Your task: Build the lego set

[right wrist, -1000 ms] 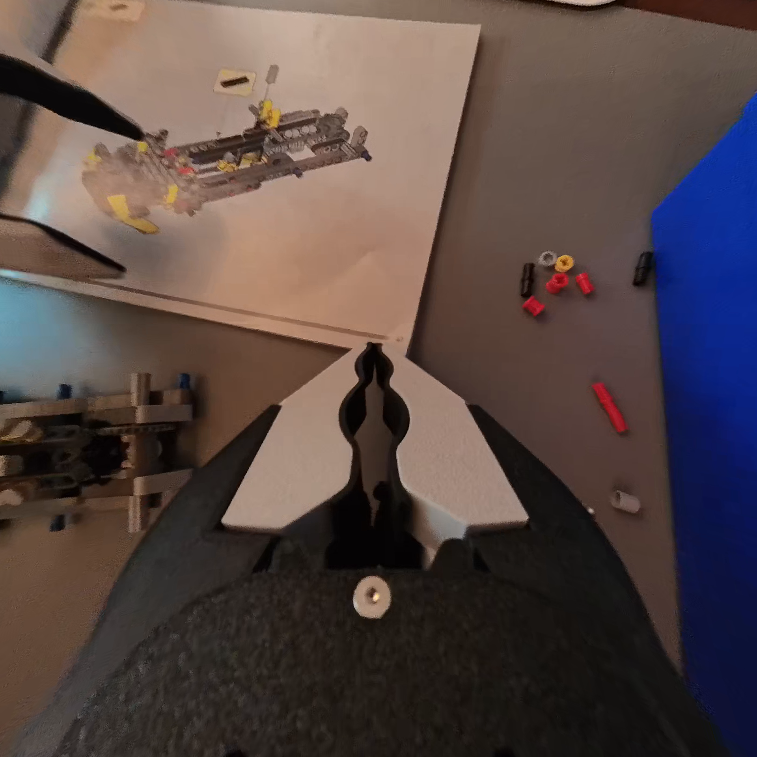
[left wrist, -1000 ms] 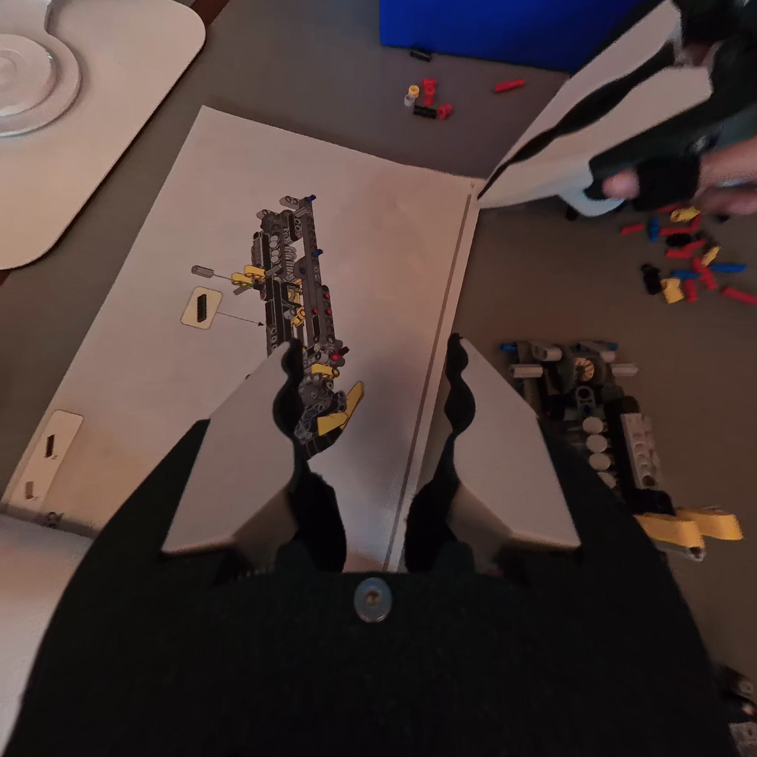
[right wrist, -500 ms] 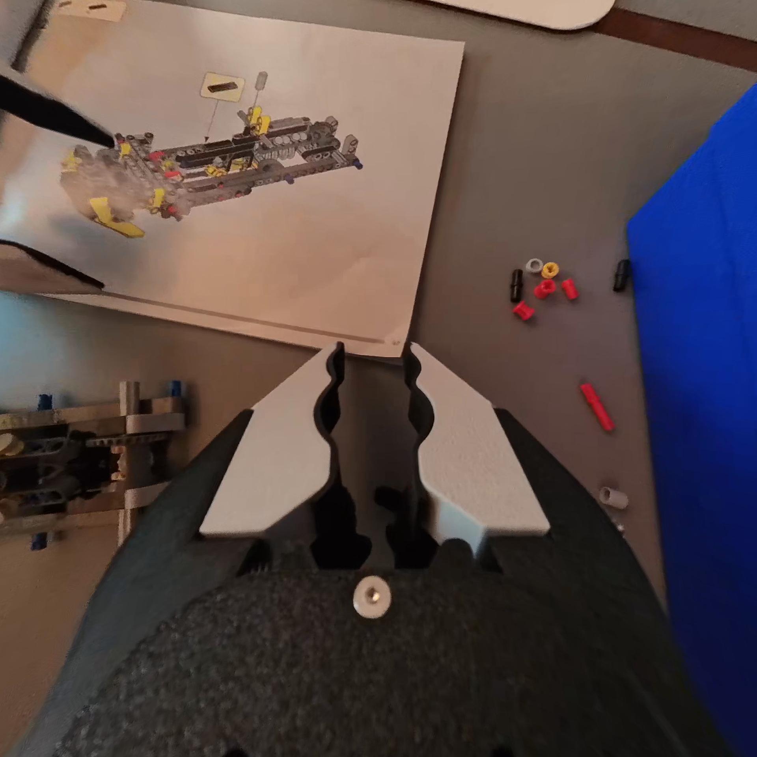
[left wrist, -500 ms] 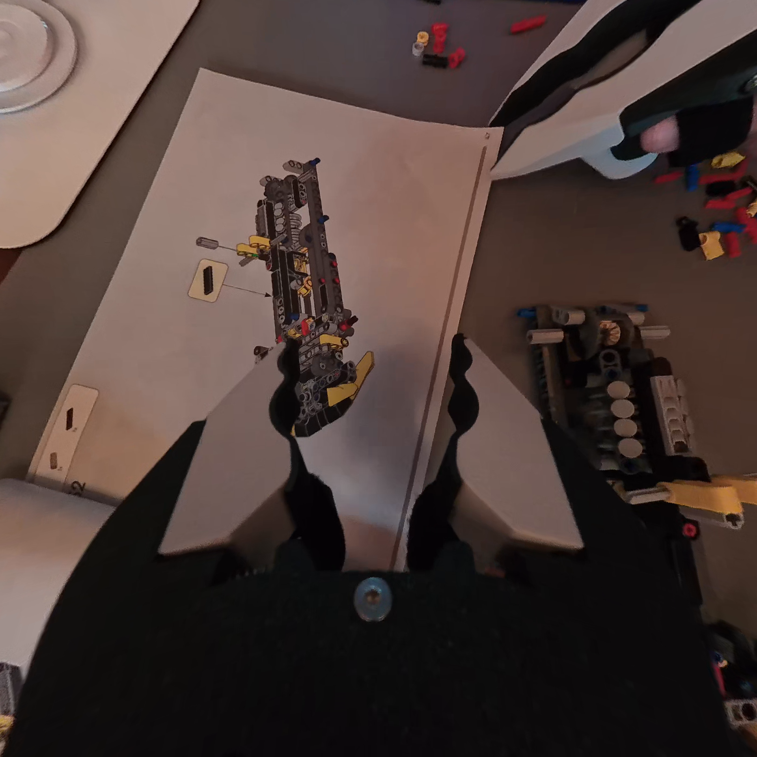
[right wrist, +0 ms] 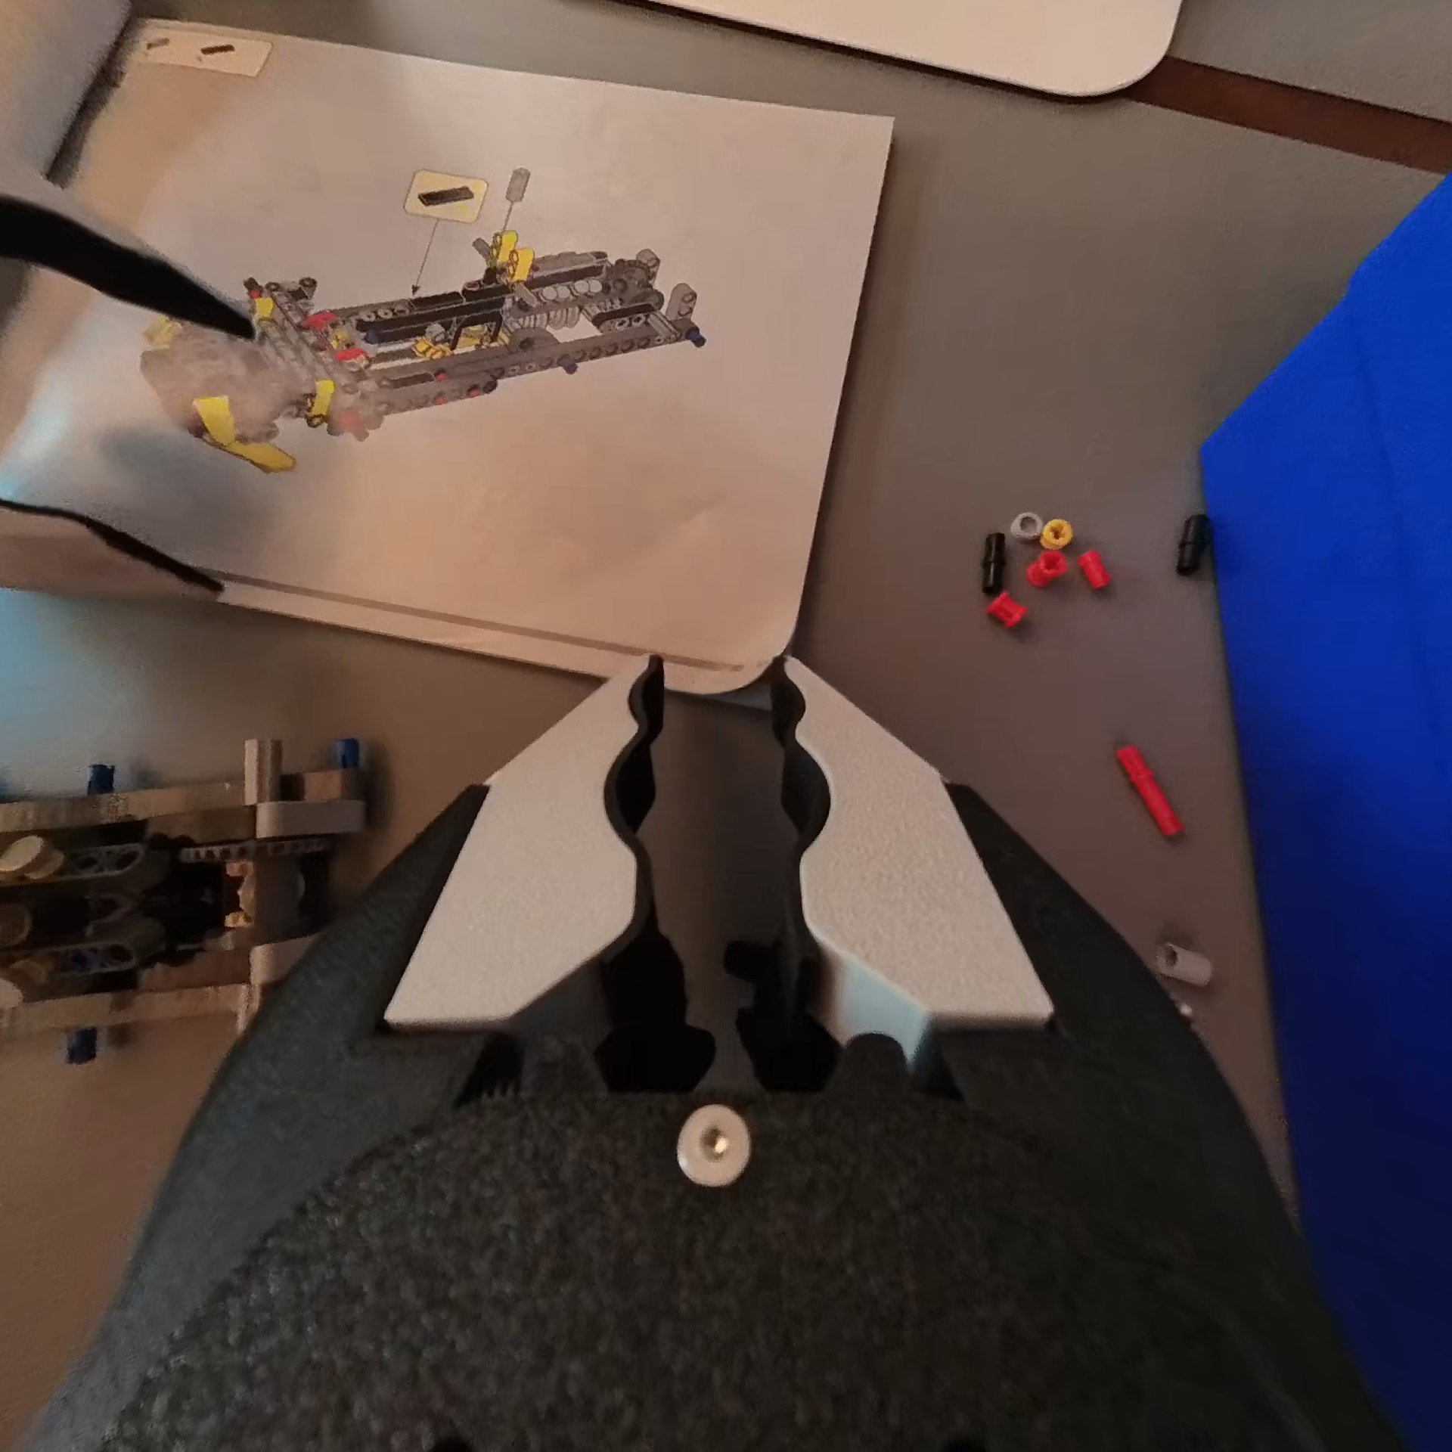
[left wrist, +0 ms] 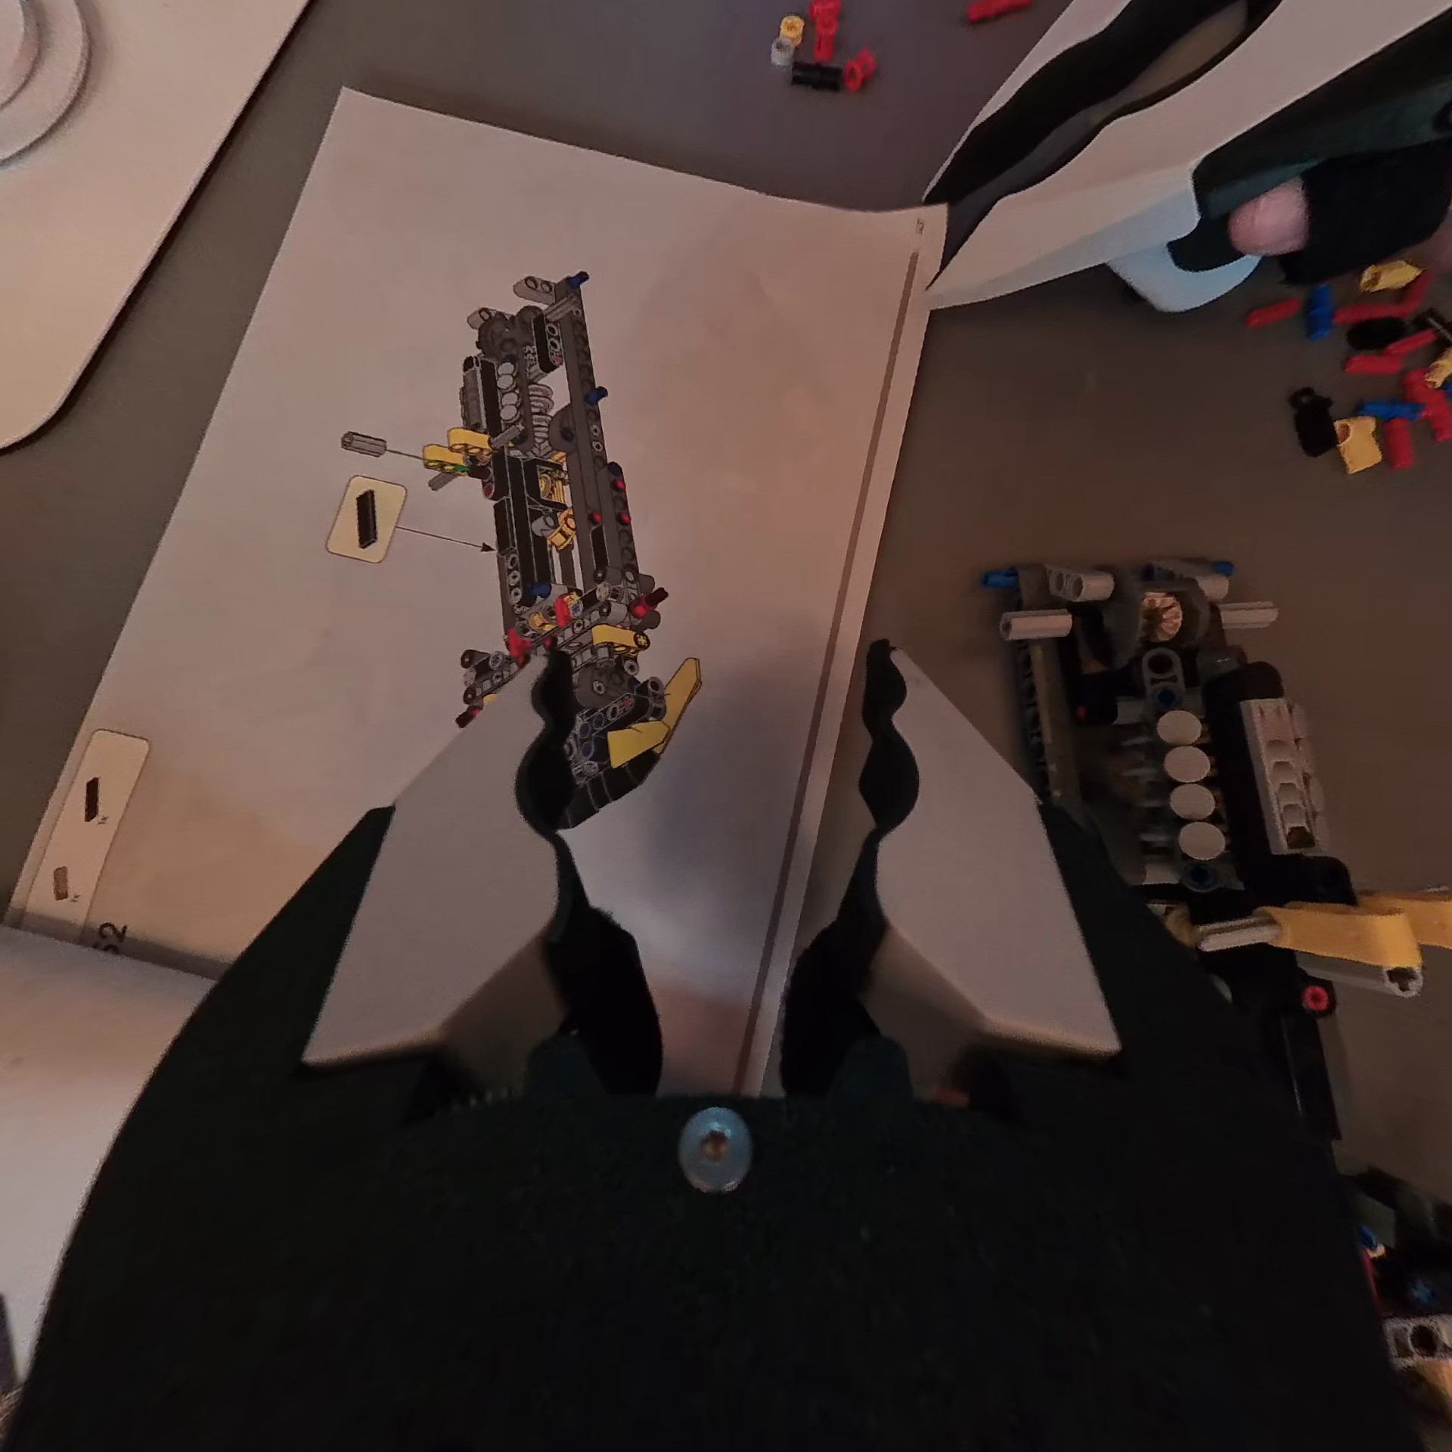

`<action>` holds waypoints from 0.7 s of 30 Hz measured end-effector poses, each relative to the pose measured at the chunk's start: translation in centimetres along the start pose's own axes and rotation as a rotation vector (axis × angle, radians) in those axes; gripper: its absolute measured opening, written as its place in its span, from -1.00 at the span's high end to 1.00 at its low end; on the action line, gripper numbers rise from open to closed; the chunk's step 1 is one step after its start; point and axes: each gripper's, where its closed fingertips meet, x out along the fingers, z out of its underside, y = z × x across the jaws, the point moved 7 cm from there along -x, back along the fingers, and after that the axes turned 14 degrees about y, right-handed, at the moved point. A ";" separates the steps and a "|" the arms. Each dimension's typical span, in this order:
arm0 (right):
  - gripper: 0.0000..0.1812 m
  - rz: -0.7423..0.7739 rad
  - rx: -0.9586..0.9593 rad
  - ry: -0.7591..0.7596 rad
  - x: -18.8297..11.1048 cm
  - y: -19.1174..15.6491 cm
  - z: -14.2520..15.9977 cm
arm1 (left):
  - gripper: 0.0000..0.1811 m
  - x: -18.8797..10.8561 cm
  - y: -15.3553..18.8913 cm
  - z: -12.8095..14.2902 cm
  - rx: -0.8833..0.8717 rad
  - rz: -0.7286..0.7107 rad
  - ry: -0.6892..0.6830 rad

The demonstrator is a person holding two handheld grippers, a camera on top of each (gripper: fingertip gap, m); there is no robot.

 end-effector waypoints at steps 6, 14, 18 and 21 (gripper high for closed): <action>0.88 0.014 0.107 -0.010 0.8 0.6 0.0 | 0.21 0.5 0.3 -0.2 0.003 0.012 -0.005; 1.00 0.058 -0.138 0.034 -0.1 -0.4 -0.8 | 0.28 1.0 0.2 -1.5 -0.084 0.041 0.022; 1.00 0.074 -0.366 0.174 -1.4 -2.7 -2.6 | 0.31 1.0 -0.6 -3.7 -0.350 0.137 0.135; 1.00 0.090 -0.576 0.318 -2.7 -5.4 -4.0 | 0.22 0.6 -0.8 -5.6 -0.624 0.333 0.267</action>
